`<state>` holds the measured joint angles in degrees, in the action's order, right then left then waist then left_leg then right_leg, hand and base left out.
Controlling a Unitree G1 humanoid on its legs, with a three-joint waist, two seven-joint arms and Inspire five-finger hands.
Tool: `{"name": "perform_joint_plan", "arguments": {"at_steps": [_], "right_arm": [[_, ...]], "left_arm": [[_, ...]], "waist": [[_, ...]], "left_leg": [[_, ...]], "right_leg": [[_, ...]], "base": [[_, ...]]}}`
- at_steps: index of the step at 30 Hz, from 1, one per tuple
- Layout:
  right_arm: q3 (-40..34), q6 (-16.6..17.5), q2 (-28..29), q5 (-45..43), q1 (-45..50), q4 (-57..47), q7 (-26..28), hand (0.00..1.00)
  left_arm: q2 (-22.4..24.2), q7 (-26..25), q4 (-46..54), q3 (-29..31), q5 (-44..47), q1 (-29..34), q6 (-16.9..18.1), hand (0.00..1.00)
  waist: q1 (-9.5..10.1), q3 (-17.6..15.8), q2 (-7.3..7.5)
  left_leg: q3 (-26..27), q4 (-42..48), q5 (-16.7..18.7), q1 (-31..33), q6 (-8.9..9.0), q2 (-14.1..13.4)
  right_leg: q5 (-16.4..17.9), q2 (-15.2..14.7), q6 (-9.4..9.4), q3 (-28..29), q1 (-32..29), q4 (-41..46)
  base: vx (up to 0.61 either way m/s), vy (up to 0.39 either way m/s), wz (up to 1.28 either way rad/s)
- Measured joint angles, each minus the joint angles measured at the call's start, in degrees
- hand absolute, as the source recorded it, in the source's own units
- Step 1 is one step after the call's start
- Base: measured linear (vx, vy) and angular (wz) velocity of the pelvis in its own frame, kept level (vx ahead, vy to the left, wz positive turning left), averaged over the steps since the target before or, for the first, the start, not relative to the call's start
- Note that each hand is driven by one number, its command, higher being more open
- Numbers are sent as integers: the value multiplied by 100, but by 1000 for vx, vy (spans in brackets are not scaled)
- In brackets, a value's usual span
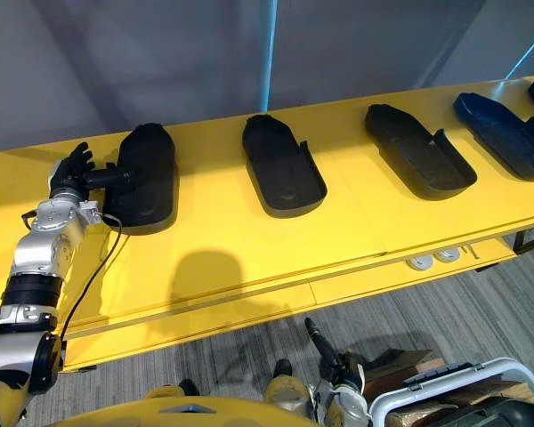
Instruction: Walk over and take three plastic housings, then place them on the shelf
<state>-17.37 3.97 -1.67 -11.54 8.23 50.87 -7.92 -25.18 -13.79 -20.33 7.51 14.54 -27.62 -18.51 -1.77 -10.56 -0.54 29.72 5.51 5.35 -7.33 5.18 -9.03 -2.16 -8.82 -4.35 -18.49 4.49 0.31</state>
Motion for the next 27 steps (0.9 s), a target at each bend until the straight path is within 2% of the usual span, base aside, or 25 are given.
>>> {"name": "perform_joint_plan", "arguments": {"at_steps": [3, 6, 8, 11, 17, 20, 22, 23, 25, 27], "right_arm": [[-9, -20, 29, 9, 29, 82, -23, 100], [-10, -62, 38, 8, 117, 117, -37, 100], [-12, -88, 45, 6, 175, 122, -48, 100], [-21, -88, 60, 10, 218, 136, -49, 100], [-145, -87, 146, 199, 204, 215, -67, 100], [-211, -62, 201, 195, 211, 213, -181, 100], [-220, 64, 258, 188, 229, 213, -381, 100], [-218, 80, 269, 157, 229, 213, -445, 100], [-234, 165, 413, -291, 271, 218, -656, 100], [-256, 189, 428, -479, 343, 235, -705, 100]], "left_arm": [[8, -298, 566, -42, -397, 348, 188, 100], [60, -397, 1247, -45, -395, 446, 388, 100], [87, -432, 1918, -52, -354, 729, 723, 100], [219, -164, 2439, -38, 62, 969, 1027, 100], [585, 388, 3098, -30, 1217, 1628, 1582, 100], [1075, 582, 3618, 139, 1460, 2378, 2285, 100], [1738, 575, 3816, 436, 1454, 3063, 3000, 100], [1884, 541, 3816, 515, 1454, 3218, 3142, 100], [2337, 304, 3701, 727, 1407, 3785, 3640, 100], [2539, 45, 3529, 753, 1263, 4053, 3853, 100]], "waist": [[27, 132, 26], [166, 250, 30], [163, 418, 21], [213, 666, 4], [283, 776, -28], [287, 777, -25], [311, 777, -25], [317, 779, -22], [344, 803, 22], [444, 812, 46]], "left_leg": [[-23, -21, 0, -25, 1, 7], [-88, -33, -2, -19, 3, 17], [-152, -70, -8, -25, 3, 39], [-174, -98, -8, -23, 3, 52], [-201, -248, -66, -130, 12, 79], [-258, -348, -108, -131, -2, 113], [-291, -423, -140, -139, -16, 145], [-305, -431, -146, -139, -19, 149], [-377, -506, -198, -169, -20, 173], [-416, -587, -221, -250, -24, 201]], "right_leg": [[-3, 1, -4, -35, 63, -47], [-3, -11, -4, -99, 93, -49], [-3, -25, -5, -178, 151, -84], [-14, -28, -21, -214, 186, -135], [-15, -26, -23, -276, 276, -147], [-16, -37, -24, -342, 275, -148], [-16, -52, -24, -388, 276, -148], [-16, -55, -24, -405, 281, -148], [-16, -62, -25, -497, 321, -148], [-13, -73, -27, -528, 398, -150]], "base": [[-1, -7, 5], [-17, -5, 10], [-11, -1, 15], [3, -4, 6], [-9, -6, 3], [-2, -2, 10], [7, 7, 9], [7, 7, 12], [10, 4, 17], [7, 17, 16]]}}
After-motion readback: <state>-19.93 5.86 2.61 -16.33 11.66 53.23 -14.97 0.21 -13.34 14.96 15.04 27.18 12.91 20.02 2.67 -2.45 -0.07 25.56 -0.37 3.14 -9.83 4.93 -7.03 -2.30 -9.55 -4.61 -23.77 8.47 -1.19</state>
